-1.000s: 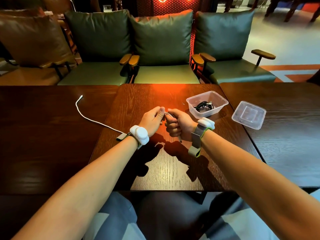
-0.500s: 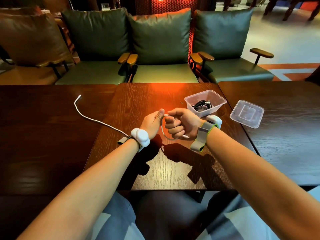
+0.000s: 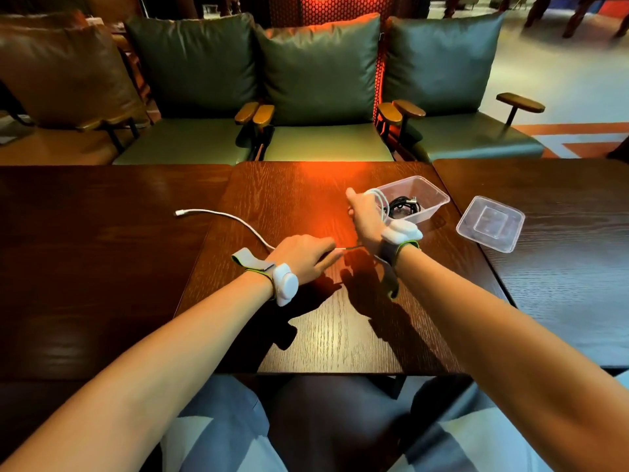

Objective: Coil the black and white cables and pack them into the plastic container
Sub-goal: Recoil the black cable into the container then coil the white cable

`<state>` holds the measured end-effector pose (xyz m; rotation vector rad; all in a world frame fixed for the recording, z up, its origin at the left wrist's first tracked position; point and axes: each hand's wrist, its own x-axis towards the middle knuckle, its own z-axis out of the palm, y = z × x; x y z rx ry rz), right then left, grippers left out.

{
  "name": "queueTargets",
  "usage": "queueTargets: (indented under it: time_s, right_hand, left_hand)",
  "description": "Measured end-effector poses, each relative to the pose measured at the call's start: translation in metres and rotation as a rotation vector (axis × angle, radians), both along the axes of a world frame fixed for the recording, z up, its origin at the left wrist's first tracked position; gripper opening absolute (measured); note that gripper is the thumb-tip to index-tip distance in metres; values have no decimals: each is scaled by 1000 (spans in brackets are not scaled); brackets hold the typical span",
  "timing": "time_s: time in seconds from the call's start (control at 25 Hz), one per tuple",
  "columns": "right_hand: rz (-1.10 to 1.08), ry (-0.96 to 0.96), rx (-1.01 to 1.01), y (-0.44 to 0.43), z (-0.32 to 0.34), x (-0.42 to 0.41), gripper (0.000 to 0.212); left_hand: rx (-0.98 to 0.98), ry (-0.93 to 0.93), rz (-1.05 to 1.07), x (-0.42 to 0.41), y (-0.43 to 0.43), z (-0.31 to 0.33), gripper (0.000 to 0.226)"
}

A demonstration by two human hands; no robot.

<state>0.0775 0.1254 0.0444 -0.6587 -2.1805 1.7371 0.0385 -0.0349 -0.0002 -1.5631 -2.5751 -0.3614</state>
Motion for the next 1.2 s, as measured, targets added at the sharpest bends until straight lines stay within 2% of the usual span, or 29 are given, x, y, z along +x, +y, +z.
queueTargets:
  time_s: [0.04, 0.12, 0.2, 0.24, 0.32, 0.4, 0.56, 0.68, 0.84, 0.92, 0.96, 1.0, 1.08, 1.12, 1.16, 1.2]
  right_hand:
    - [67, -53, 135, 1, -6, 4, 48]
    - [336, -182, 92, -1, -17, 16, 59]
    - [591, -355, -180, -6, -21, 26, 62]
    - [667, -377, -352, -9, -20, 28, 61]
    - [719, -301, -655, -15, -12, 28, 59]
    - [684, -208, -839, -19, -3, 25, 57]
    - [558, -54, -1045, -20, 2, 23, 53]
    - [432, 80, -1197, -20, 3, 22, 46]
    - [170, 277, -1376, -18, 3, 11, 39]
    - [47, 313, -1263, -20, -2, 2, 37]
    - [0, 306, -1096, -20, -6, -1, 35]
    - [-32, 285, -803, -18, -12, -3, 34]
    - [-18, 187, -13, -12, -24, 1, 33]
    - [20, 125, 292, -8, -28, 4, 34]
    - [47, 60, 459, -5, -30, 7, 36]
    - [96, 2, 484, -5, -30, 11, 39]
  left_hand:
    - [45, 54, 14, -5, -4, 5, 42]
    - [158, 80, 42, -15, -11, 10, 45]
    - [267, -25, 46, -21, -13, 8, 41]
    - [318, -103, 61, -22, -13, 5, 38]
    - [413, -236, 117, -20, -11, -1, 37]
    - [434, -341, 172, -16, -9, -5, 36]
    - [382, -440, 222, -14, -7, -7, 31]
    - [322, -446, 190, -11, -5, -6, 31]
    - [132, -408, 63, -5, -2, -9, 26]
    - [91, -376, -4, 0, 1, -10, 28]
    - [86, -334, -24, 2, 2, -9, 30]
    - [82, -267, -33, 3, 3, -7, 32]
    - [75, -92, -25, 1, 5, 0, 36]
    - [96, -15, -20, -2, 4, 3, 37]
    - [139, 53, -19, -5, 3, 7, 37]
    - [197, 112, -15, -8, 0, 11, 37]
